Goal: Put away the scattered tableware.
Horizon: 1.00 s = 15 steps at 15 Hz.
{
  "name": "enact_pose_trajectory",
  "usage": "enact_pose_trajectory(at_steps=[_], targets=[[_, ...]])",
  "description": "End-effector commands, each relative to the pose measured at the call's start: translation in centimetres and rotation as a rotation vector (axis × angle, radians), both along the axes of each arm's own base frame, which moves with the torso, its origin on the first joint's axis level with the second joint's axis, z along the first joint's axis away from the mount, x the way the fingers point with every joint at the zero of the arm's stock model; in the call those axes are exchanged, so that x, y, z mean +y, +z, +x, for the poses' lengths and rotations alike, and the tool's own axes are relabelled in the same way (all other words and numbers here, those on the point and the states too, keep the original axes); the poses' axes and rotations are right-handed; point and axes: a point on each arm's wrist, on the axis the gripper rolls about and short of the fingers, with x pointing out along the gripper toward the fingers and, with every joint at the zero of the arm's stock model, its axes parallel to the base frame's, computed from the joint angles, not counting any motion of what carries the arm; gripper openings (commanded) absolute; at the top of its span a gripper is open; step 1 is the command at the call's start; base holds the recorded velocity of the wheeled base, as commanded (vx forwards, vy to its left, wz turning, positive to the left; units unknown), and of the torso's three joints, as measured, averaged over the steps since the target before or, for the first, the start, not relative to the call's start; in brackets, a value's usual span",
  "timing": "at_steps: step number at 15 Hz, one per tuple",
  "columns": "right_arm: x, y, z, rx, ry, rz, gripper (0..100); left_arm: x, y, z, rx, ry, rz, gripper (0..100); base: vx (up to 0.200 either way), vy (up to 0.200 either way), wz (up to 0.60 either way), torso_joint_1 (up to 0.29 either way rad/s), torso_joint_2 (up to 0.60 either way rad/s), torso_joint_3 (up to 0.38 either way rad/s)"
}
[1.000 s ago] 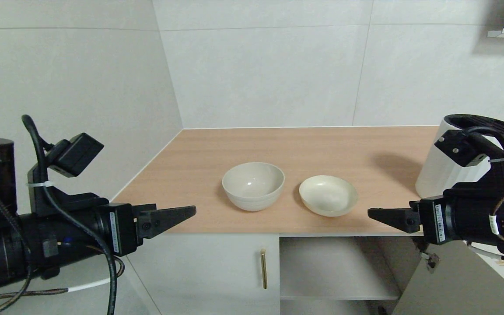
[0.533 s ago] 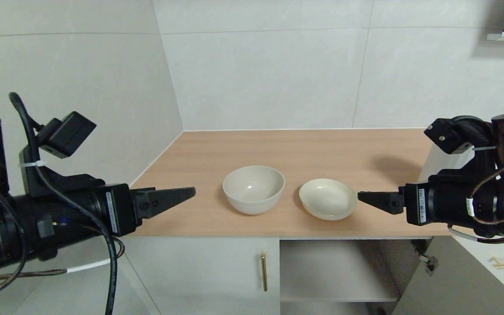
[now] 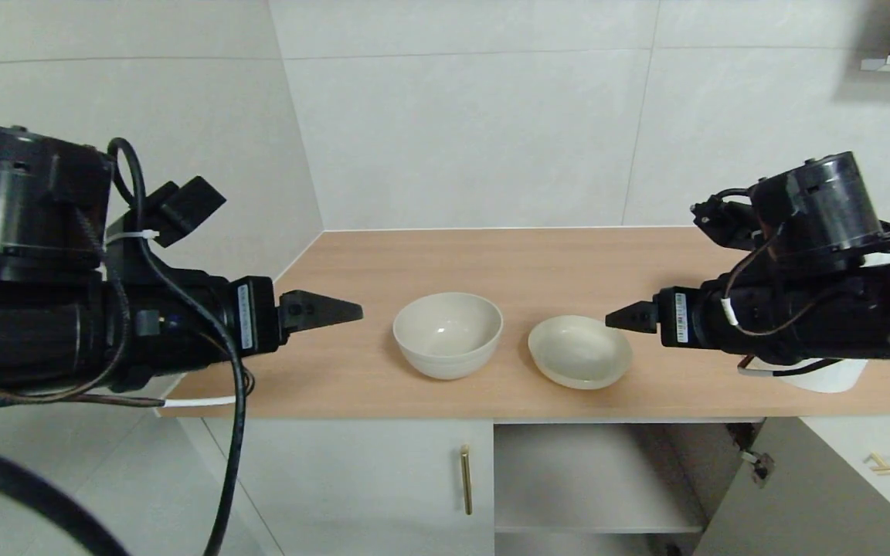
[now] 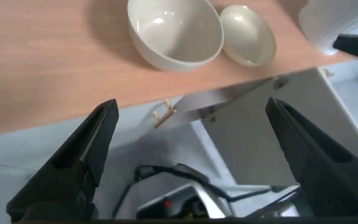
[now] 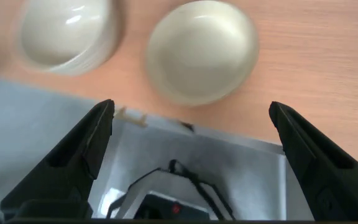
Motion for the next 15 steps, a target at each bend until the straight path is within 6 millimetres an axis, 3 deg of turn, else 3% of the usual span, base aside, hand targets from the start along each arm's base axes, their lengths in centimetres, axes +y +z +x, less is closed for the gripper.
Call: enact_pose_trajectory(at_steps=[1, 6, 7, 9, 15], targets=[[1.2, -2.3, 2.3, 0.052, -0.063, -0.041, 100, -1.2, -1.7, 2.9, 0.082, 0.074, 0.010, 100, 0.000, 0.000, 0.00, 0.000, 0.00, 0.000], [1.9, -3.3, 3.7, 0.067, -0.134, -0.028, 100, -3.8, -4.8, 5.8, 0.171, 0.146, -0.003, 100, 0.000, 0.000, 0.00, 0.000, 0.00, 0.000], [1.9, -3.3, 3.7, 0.068, -0.136, -0.029, 100, -3.8, -4.9, 5.9, 0.174, 0.150, -0.005, 100, 0.000, 0.000, 0.00, 0.000, 0.00, 0.000], [1.9, -3.5, 3.9, 0.067, -0.150, -0.037, 100, -4.8, -6.5, 7.9, 0.204, 0.215, -0.020, 100, 0.000, 0.000, 0.00, 0.000, 0.00, 0.000], [1.7, -3.4, 3.9, 0.058, -0.168, -0.041, 100, -6.7, -8.9, 10.4, 0.255, 0.319, -0.030, 100, 0.000, 0.000, 0.00, 0.000, 0.00, 0.000]])
